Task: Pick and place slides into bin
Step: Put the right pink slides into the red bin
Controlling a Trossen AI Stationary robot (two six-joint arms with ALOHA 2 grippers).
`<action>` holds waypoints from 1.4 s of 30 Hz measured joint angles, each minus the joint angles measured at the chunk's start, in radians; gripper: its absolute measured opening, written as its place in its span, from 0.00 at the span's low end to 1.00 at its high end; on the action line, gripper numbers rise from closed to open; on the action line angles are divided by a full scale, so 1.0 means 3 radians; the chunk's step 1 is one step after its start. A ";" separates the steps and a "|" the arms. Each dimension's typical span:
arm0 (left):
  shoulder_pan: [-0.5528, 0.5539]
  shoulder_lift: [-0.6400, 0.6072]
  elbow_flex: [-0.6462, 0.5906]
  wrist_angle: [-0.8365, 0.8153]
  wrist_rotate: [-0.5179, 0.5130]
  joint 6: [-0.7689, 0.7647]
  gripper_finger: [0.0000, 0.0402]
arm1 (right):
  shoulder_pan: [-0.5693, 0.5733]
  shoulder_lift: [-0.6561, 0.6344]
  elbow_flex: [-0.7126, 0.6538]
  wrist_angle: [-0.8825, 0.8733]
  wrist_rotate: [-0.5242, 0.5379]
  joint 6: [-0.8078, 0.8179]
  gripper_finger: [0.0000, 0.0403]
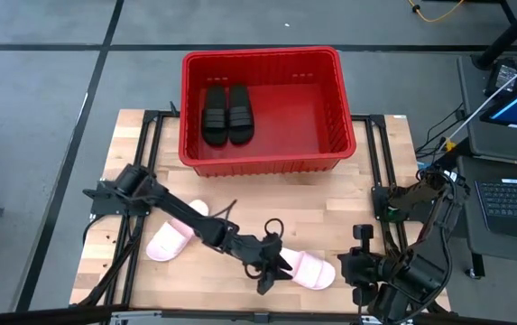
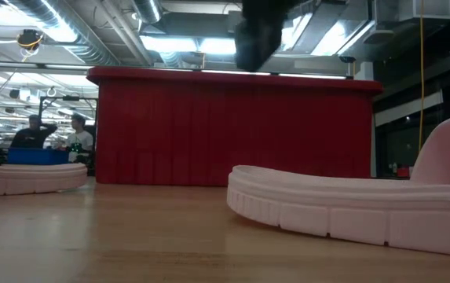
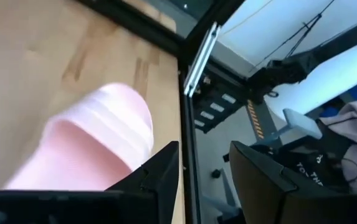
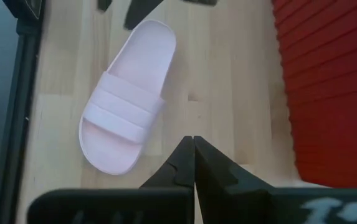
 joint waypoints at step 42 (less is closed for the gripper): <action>0.0128 0.0723 0.0408 -0.0178 -0.0054 -0.0845 0.35 | 0.0000 0.0000 -0.0001 -0.0001 0.0176 0.0082 0.01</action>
